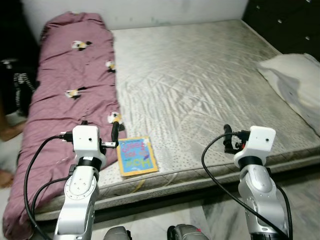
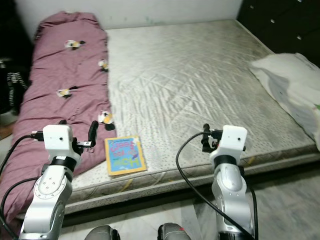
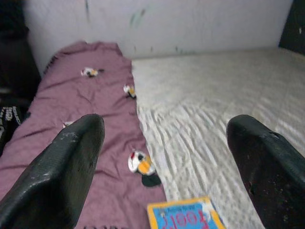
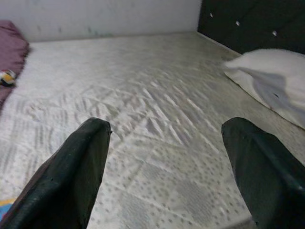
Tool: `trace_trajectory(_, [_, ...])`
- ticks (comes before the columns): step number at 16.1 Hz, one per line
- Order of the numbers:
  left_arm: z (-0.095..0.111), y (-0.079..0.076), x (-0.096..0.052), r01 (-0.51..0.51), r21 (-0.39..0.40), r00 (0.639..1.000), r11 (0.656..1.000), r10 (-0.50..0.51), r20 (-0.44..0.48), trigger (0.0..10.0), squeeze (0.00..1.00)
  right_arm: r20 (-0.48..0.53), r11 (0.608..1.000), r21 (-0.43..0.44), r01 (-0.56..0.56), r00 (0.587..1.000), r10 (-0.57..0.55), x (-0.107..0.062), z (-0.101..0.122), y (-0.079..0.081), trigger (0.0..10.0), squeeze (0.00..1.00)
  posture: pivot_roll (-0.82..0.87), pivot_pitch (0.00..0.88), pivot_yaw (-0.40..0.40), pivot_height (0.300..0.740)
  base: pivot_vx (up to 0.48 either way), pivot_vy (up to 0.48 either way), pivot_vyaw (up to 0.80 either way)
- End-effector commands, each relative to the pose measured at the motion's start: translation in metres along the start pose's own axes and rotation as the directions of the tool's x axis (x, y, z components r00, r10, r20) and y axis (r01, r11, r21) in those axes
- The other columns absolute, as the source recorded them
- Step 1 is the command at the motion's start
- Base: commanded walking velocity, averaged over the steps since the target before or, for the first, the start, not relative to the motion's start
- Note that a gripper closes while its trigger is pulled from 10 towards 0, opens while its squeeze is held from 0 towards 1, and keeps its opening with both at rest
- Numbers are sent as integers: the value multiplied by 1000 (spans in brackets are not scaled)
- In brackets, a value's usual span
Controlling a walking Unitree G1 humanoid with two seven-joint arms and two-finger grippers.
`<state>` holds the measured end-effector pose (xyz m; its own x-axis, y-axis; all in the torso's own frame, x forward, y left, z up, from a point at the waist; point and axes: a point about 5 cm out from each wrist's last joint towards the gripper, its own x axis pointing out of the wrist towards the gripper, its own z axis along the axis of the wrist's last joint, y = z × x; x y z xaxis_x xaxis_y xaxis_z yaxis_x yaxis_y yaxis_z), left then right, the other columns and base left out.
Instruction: Clean up the room
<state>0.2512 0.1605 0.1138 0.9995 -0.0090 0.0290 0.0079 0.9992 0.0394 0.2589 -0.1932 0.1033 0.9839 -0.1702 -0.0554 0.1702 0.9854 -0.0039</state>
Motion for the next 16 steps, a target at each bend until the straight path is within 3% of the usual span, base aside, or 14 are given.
trace_trajectory(1, [5, 3, 2, 7, 8, 1000, 1000, -7, 24, 10000, 0, 8, 1000, 6, 3, 1000, -3, 1, 3, 0, 10000, 0, 14, 66, 5, 740, 0, 0, 0])
trace_trajectory(4, [-4, 1, -7, 13, 8, 1000, 1000, -13, -22, 10000, 0, 3, 1000, -3, 5, 1000, -5, 0, 1, -2, 10000, 0, 9, 68, 12, 740, 0, 0, 0])
trace_trajectory(7, [-6, -3, -8, 33, -15, 998, 999, -34, -48, 10000, 0, -3, 1000, -4, 2, 1000, -2, -1, 0, 0, 10000, 0, 9, 69, 11, 740, 0, 85, 0])
trace_trajectory(16, [-3, -6, -6, 54, -25, 998, 998, -55, -38, 10000, 0, -7, 1000, -10, -3, 1000, 3, -2, 0, 0, 10000, 0, 7, 73, 12, 740, 0, 466, 0])
